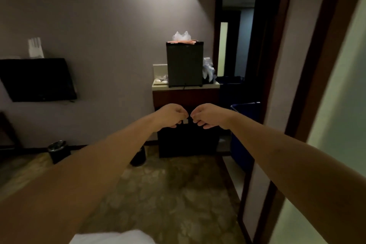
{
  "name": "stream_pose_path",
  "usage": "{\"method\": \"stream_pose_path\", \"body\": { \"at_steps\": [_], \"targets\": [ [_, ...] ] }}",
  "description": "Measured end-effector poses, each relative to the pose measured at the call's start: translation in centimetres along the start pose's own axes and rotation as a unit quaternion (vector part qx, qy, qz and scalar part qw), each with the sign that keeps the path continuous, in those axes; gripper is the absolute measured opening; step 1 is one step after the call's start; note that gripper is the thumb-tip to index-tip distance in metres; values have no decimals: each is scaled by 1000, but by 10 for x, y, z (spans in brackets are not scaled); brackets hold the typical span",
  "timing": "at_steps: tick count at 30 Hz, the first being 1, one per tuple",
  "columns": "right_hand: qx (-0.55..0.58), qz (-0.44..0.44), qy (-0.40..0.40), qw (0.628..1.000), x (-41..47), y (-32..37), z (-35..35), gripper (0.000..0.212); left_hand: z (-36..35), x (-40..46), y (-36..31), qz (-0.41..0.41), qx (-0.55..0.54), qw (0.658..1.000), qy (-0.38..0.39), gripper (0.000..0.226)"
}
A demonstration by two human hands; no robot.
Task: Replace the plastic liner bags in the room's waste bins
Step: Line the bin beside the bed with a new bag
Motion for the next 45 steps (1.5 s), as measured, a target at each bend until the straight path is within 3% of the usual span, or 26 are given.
{"method": "stream_pose_path", "body": {
  "at_steps": [12, 23, 30, 45],
  "targets": [
    [-65, 26, 48, 996, 230, 42, 46, 24, 76, 214, 28, -1, 25, 1000, -18, 15],
    [-159, 37, 1, 987, 431, 125, 66, 23, 189, 397, 70, -59, -20, 997, -36, 23],
    [-178, 42, 14, 983, 539, 159, 65, 23, 240, 479, 107, -66, 1, 998, -23, 28],
    [-172, 128, -57, 975, 777, 176, 127, 23, 318, 706, 140, -80, 56, 992, -82, 22]
  ]
}}
Point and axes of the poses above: each hand's wrist, its own x-axis towards the middle knuckle, its own z-axis out of the back of the hand, y = z × x, the point moved 1 cm from there along x, towards the middle knuckle, and after that the axes turned 2 degrees about -x, right-handed, at the moved point
